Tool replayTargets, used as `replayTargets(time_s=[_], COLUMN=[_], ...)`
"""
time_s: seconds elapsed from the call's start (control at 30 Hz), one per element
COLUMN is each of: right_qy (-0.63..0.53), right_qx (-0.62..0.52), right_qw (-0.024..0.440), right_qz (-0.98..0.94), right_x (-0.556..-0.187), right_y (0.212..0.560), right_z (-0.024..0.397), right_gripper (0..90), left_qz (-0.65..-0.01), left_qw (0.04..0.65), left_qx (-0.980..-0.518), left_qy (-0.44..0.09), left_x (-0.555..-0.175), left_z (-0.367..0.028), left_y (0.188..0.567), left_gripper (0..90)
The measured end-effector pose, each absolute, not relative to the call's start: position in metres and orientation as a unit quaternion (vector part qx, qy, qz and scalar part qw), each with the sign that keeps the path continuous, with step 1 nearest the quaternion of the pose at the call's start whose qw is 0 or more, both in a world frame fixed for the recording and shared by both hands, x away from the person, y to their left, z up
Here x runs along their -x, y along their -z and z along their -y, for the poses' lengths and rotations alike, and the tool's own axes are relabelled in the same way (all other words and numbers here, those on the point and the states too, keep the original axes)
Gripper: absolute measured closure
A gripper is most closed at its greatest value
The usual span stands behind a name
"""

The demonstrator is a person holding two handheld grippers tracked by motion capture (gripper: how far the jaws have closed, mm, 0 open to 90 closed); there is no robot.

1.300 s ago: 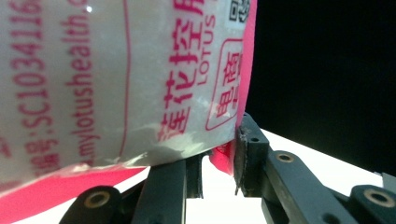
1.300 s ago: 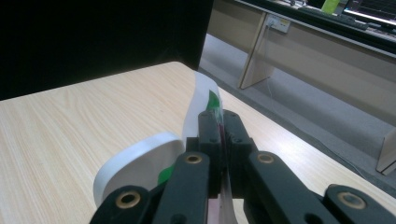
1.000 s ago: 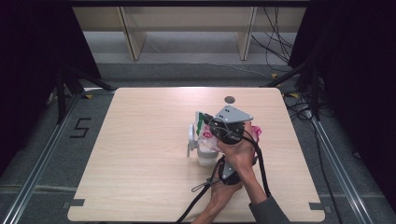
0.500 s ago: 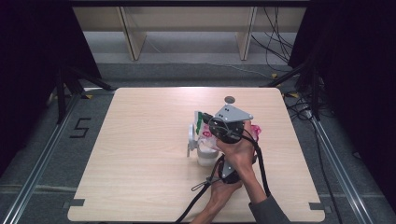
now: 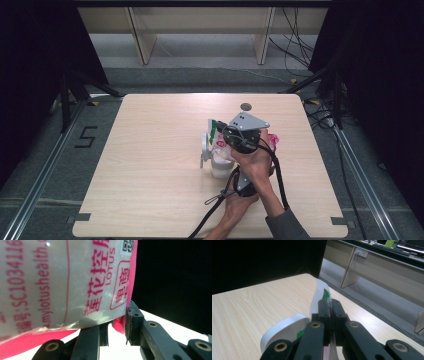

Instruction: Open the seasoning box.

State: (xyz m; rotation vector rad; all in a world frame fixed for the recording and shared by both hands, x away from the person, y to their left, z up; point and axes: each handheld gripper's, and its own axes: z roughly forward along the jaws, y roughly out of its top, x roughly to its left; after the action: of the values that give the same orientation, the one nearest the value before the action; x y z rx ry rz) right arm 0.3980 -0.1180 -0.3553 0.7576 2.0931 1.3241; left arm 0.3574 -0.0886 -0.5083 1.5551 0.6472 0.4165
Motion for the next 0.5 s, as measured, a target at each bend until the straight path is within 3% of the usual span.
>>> replayTargets(time_s=[0.5], right_qy=[-0.496], right_qx=[-0.273], right_qw=[0.284], right_qz=[-0.774], right_x=[-0.3982], right_y=[0.3541], right_z=[0.1175], right_gripper=[89.0], left_qz=[-0.281], left_qw=[0.646], left_qx=[-0.685], left_qy=[-0.185], left_x=[-0.3572], left_z=[0.0873], left_y=[0.5075], left_gripper=[75.0])
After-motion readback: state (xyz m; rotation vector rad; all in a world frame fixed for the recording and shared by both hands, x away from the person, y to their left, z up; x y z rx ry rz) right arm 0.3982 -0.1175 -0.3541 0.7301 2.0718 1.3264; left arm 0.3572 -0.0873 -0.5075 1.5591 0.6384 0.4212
